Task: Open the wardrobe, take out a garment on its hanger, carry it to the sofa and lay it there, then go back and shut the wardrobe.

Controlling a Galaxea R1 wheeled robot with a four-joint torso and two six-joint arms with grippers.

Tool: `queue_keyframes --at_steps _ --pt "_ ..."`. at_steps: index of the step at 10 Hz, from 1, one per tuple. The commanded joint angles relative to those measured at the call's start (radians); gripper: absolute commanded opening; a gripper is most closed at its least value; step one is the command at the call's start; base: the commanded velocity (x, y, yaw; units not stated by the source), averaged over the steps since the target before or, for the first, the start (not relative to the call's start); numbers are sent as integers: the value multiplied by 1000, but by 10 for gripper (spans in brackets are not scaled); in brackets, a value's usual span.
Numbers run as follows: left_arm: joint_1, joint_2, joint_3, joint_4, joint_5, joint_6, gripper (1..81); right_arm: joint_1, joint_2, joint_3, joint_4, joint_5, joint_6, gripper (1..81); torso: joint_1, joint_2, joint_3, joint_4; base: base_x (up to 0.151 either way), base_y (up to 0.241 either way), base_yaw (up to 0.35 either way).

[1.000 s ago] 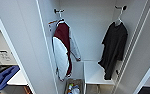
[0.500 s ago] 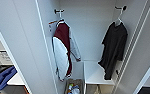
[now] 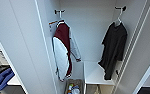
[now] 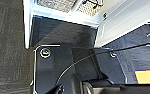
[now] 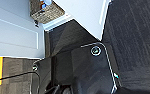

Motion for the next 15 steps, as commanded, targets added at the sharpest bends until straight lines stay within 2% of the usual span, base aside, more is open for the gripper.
queue_keyframes --at_steps 1,5,7,10,12,15 --pt "5 131 -187 -15 115 -3 811 -80 165 -204 2 -19 -2 811 0 0 0 0 0 0 0" --pt "6 280 -397 -15 189 -3 811 -118 331 -409 -49 -34 -5 811 0 -1 0 0 0 0 0" --pt "8 305 -428 -15 209 -3 811 -118 429 -549 -52 -81 -6 811 0 -1 0 0 0 0 0" --pt "8 325 -451 -12 215 -2 811 -118 547 -716 -49 -96 -8 811 -1 -1 1 0 0 0 0" --pt "8 329 -449 -9 220 -2 811 -110 581 -773 -47 -136 -9 811 -1 -1 1 0 0 0 0" --pt "8 332 -451 -3 220 -2 811 -104 583 -771 -49 -137 -9 811 -2 -2 1 0 -22 0 0"
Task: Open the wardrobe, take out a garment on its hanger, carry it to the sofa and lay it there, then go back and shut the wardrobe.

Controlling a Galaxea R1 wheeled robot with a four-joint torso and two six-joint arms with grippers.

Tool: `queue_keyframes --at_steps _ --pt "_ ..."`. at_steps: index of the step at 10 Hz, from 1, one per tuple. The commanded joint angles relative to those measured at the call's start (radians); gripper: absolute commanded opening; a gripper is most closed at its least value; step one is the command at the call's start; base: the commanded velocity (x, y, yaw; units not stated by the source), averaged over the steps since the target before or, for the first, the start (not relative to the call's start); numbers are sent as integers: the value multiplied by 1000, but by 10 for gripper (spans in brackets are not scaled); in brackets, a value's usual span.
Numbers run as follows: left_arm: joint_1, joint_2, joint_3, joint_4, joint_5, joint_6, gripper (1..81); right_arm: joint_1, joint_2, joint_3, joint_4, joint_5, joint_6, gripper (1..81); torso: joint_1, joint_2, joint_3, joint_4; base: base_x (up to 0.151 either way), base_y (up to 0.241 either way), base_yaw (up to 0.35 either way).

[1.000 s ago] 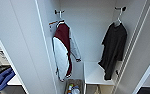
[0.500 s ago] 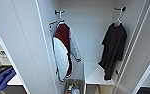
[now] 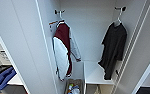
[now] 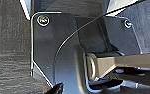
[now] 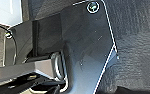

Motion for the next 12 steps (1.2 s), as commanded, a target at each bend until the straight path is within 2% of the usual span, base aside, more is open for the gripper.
queue_keyframes --at_steps 1,4,5,7,8,10,12 --pt "-22 -8 2 5 50 2 811 25 -9 -10 -11 -55 -2 811 0 0 0 0 -70 0 0" --pt "-22 -8 2 5 50 2 811 41 -6 -11 -13 -56 -41 811 -2 -1 0 0 -76 0 0" --pt "-22 -8 2 8 50 2 811 72 -4 -10 -28 -76 -85 811 -3 -1 0 0 0 0 0" --pt "-22 -4 2 9 62 4 811 176 5 7 -126 -203 -211 811 -4 -1 1 0 0 0 0" --pt "-22 -4 2 11 73 5 811 230 5 15 -199 -243 -282 811 -4 -1 1 0 0 0 0" --pt "-22 2 2 8 94 7 811 351 11 35 -282 -272 -309 811 -4 -1 1 0 0 0 0" --pt "-25 21 -15 8 97 7 811 466 37 101 -402 -361 -309 811 -4 -1 1 0 0 0 0"
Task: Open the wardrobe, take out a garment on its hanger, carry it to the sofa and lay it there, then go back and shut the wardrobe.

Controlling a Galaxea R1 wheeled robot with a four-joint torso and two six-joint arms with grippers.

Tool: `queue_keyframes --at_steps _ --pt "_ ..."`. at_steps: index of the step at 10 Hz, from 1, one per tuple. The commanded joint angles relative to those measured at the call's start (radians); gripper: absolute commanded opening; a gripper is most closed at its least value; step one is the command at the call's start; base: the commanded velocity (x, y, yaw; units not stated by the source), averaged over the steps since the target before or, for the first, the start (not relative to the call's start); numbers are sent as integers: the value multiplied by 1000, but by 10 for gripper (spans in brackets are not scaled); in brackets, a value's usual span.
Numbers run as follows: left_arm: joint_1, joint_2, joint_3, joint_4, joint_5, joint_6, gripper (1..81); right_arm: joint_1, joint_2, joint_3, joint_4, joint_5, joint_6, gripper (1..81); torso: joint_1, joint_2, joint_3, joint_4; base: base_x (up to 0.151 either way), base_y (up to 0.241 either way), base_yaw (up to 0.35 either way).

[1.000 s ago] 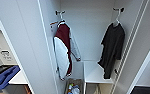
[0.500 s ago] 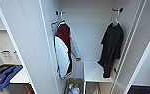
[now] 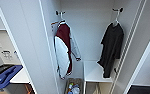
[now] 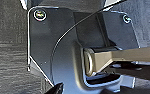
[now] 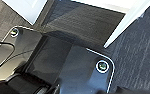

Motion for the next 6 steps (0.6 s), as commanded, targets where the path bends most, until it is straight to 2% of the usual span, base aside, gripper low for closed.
queue_keyframes --at_steps 1,3,6 --pt "-32 15 -36 7 51 6 811 220 45 95 -235 -185 -37 811 0 0 0 0 0 0 0" --pt "-32 46 -88 7 53 9 811 289 127 136 -393 -346 -39 811 0 0 0 0 0 0 0" --pt "-32 60 -93 -1 54 8 811 349 207 147 -551 -447 -37 811 2 0 0 0 0 0 0"
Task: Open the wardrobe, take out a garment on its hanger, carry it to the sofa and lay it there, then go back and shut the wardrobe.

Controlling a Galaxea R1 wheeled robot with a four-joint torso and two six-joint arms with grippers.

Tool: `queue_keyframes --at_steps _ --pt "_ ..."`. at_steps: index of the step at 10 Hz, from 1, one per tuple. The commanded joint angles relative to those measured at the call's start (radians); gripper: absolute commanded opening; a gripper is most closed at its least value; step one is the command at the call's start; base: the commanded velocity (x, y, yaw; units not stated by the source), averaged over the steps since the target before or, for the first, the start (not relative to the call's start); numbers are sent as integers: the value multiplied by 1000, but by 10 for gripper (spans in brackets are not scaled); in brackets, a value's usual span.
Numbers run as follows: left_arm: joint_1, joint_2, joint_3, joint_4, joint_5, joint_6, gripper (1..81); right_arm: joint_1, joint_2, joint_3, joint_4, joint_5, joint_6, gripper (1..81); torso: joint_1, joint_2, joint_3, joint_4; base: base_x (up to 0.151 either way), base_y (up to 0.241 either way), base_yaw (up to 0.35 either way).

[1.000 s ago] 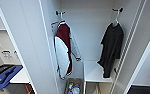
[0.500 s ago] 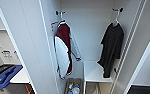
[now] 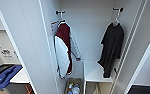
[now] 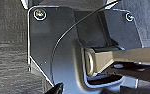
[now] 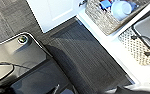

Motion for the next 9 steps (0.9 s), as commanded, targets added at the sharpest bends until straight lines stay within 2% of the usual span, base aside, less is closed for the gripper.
queue_keyframes --at_steps 1,2,3,5,9 --pt "-29 -4 1 -1 52 7 811 162 38 10 -97 -149 1 811 0 0 0 0 0 0 0" --pt "-29 -4 1 -1 52 8 811 203 38 -8 -100 -184 13 811 0 0 0 0 0 0 0" --pt "-29 -4 1 1 52 8 811 242 38 -60 -100 -244 78 811 0 0 0 0 0 0 0" --pt "-29 3 1 9 52 8 811 291 33 -167 -133 -265 270 811 0 0 -1 0 0 0 0" --pt "-27 20 1 12 52 16 811 253 -13 -246 -163 -371 514 811 0 1 -1 0 0 0 0"
